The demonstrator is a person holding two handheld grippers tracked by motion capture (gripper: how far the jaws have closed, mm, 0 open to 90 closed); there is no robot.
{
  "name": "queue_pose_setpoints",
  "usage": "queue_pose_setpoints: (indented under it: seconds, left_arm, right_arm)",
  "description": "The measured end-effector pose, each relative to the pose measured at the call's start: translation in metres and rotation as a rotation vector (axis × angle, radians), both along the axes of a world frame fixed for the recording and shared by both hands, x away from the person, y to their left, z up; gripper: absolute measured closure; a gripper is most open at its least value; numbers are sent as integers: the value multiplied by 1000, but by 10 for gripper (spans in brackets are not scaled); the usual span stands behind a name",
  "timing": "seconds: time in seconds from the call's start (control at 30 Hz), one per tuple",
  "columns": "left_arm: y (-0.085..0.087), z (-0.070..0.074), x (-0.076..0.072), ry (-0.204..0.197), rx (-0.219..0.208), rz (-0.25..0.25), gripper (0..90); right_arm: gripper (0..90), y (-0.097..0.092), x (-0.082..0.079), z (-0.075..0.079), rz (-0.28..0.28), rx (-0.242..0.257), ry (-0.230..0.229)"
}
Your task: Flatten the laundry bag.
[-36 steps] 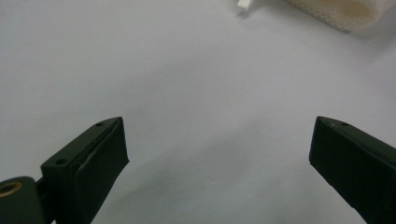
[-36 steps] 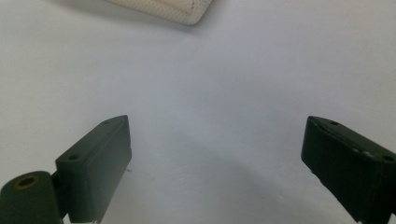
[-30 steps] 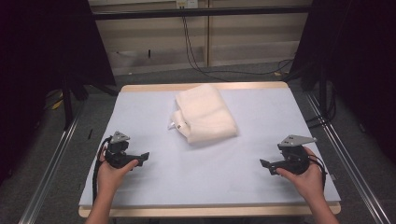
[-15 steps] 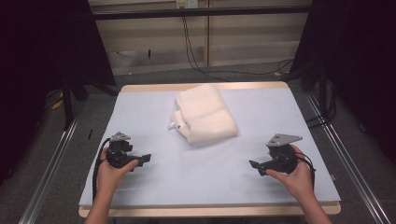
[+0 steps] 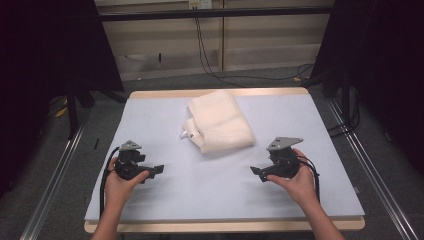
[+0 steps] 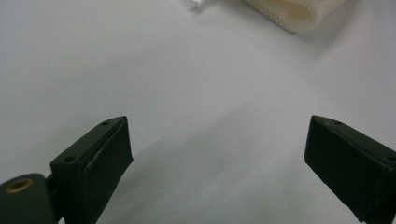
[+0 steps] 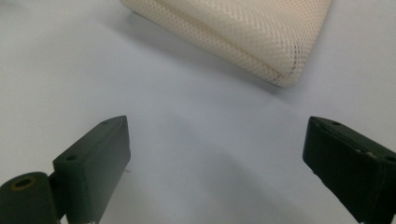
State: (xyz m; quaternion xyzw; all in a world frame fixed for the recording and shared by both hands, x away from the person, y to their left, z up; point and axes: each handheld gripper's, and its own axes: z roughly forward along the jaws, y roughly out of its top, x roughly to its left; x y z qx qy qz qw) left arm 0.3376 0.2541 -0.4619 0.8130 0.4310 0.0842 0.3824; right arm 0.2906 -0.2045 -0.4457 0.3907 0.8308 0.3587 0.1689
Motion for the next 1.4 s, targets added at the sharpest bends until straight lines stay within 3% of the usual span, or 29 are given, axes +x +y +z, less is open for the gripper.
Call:
queue_pose_setpoints:
  seconds: [0.13,0.3,0.5,0.73,1.33,1.4]
  left_arm:
    - [-1,0,0,-5,3,-5,70]
    - [-3,0,0,-5,-2,-22,68]
    - [-4,0,0,-10,-13,-27,67]
    - [-4,0,1,-23,10,-21,66]
    - [-5,1,1,-29,6,-21,67]
    - [-5,1,1,-32,25,-22,66]
  right_arm:
    - [81,8,6,2,18,9,-14]
    - [123,19,13,3,46,11,18]
    - [164,27,23,6,58,14,7]
    - [226,34,31,10,82,32,-3]
    - [198,60,49,19,135,8,0]
    - [199,64,51,20,146,12,-8]
